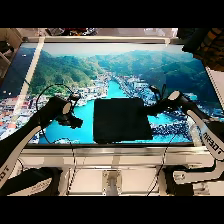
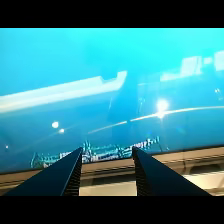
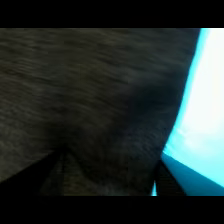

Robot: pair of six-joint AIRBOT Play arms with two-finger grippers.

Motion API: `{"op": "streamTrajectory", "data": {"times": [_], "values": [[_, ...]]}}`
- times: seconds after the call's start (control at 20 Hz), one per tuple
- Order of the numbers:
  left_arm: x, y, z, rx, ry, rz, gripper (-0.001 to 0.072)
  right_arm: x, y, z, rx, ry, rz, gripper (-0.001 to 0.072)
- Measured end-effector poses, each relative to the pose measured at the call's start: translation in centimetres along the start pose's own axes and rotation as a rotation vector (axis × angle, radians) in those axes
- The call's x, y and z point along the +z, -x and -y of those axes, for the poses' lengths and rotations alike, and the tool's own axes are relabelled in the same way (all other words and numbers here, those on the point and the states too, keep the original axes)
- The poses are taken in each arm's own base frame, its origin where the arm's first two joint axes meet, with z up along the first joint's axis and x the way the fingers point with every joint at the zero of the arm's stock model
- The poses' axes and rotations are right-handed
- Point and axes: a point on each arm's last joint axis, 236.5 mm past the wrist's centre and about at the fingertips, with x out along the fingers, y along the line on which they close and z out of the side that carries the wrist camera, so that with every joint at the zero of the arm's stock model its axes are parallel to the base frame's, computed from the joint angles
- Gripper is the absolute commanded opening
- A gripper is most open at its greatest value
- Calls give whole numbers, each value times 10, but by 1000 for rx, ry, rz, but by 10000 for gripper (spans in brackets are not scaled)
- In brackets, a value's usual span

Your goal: Fold the clothes and pants, and hang the long-sleeved shirts on hangers.

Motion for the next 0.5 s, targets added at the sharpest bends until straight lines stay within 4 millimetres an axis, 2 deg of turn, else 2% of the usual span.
{"op": "streamTrajectory", "data": {"times": [0.05, 0.1, 0.2, 0.3, 0.4, 0.5], "values": [[-1, -1, -1, 3, -1, -3, 379, 0, -5, -8, 4, 23, -9, 281], [-2, -1, -1, 3, -1, -7, 379, -1, -9, -16, 8, 44, -18, 10], [-3, -2, -1, 5, -1, -11, 379, 1, -12, -22, -1, 59, -27, 11], [-4, -2, -1, 6, -1, -15, 379, 7, -7, -18, -35, 55, -29, 11], [-5, -3, -1, 6, -1, -16, 379, 21, 8, 0, -99, 28, -7, 11], [-5, -3, -1, 6, -1, -16, 379, 32, 35, 38, -212, -10, 14, 11]]}}
